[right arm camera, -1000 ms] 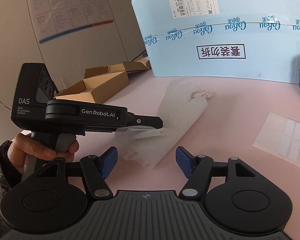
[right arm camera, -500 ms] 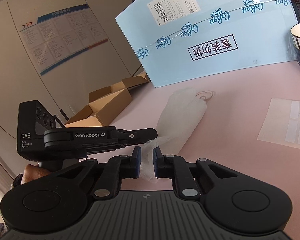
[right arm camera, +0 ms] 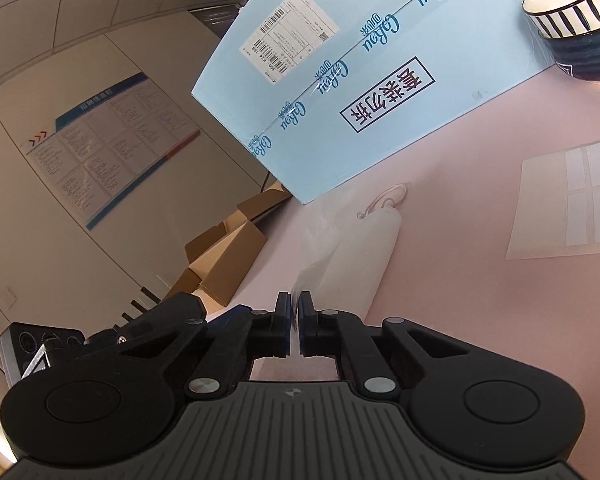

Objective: Fold shopping bag

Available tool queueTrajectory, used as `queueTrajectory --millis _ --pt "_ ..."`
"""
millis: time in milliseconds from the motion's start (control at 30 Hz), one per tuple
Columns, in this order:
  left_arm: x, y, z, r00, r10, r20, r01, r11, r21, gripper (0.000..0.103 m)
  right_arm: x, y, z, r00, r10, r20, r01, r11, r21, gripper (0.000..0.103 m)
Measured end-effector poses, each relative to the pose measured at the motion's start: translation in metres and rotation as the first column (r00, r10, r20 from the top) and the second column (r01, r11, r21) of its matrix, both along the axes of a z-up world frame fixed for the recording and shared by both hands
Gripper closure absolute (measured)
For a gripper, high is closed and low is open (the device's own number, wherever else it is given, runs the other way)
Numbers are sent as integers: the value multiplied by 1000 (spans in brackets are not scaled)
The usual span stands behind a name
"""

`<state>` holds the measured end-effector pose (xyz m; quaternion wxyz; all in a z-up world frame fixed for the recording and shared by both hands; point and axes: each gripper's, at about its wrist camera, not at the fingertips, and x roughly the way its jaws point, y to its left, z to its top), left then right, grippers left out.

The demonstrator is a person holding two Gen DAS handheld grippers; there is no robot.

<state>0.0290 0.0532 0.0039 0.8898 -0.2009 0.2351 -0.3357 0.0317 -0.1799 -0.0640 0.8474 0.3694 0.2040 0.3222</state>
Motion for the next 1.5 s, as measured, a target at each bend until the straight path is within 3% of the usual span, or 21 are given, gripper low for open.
queueTrajectory --millis 133,167,233,267,300,367,667,900,1100,1367,1500 --pt "1 -8 -2 1000 -4 -2 4 999 44 31 -1 -9 0 1000 -16 9 15 998 56 99" --pt "2 -9 -3 1000 -10 -4 11 999 50 38 -1 -12 -1 1000 -15 8 14 997 75 99" --pt "2 -12 -4 1000 -19 -1 19 998 63 51 -1 -15 -2 1000 -19 2 19 995 98 99" --pt "1 -13 -4 1000 -23 0 23 997 70 64 0 -17 -3 1000 -21 -1 21 994 105 99" --pt "1 -14 -5 1000 -24 0 24 997 75 84 0 -17 -3 1000 -16 -4 16 994 113 99" --pt "3 -10 -6 1000 -4 -6 5 998 66 102 0 -17 -3 1000 -9 -6 10 992 122 99" --pt "6 8 -9 995 92 -22 -92 996 20 102 -4 -21 -3 1000 12 8 -13 988 151 99" --pt "7 29 -8 980 199 -26 -199 980 -24 102 -5 -22 -3 1000 15 13 -17 987 161 98" --pt "4 34 -7 976 214 -26 -215 976 -23 102 -10 -29 -2 999 -19 39 12 984 180 98" --pt "5 37 -11 974 223 -44 -224 974 -25 102 -15 -48 -5 996 -81 48 65 960 273 97" --pt "7 36 -11 976 212 -52 -213 977 -26 102 -17 -53 -3 992 -114 53 97 961 260 95"
